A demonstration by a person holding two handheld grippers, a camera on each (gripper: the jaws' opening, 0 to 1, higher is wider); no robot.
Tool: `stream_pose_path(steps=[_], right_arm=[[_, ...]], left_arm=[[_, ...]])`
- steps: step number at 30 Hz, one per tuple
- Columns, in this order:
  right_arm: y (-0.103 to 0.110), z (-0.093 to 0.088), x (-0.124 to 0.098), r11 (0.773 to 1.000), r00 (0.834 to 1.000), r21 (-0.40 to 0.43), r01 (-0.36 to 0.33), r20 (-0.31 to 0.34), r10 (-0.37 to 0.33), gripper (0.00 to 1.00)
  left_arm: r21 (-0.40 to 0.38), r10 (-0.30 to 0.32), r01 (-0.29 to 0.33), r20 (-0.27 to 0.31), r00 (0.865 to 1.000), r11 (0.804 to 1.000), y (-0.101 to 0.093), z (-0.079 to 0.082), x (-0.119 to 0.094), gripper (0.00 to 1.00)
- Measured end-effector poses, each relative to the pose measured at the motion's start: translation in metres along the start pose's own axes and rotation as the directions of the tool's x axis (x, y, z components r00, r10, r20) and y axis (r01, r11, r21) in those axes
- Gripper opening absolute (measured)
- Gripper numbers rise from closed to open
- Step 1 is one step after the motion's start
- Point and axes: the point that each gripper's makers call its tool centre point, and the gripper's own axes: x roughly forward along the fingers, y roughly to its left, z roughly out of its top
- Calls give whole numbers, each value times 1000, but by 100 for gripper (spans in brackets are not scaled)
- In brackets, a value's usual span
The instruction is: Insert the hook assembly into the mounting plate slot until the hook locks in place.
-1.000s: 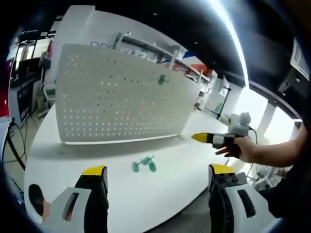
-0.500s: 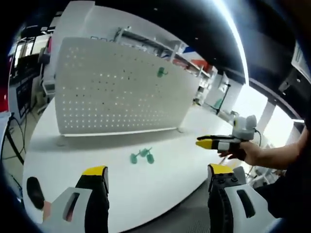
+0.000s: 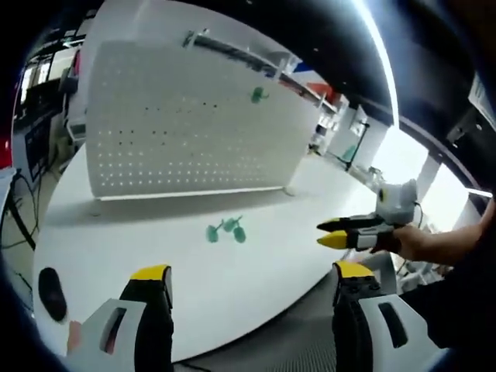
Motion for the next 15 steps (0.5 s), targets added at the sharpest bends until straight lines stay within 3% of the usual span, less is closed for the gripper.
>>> stream_pose_path(steps=[7,15], right_arm=[[-1,-21,-4,1000,997,-10,-17,-77,16,34],[-4,-31,-1,1000,994,15,-20,-112,22,34]], left_arm=[[-13,2,-3,-44,999,1000,2,-19,6,85],[-37,10,-14,-95,995,999,7,-35,10,86]])
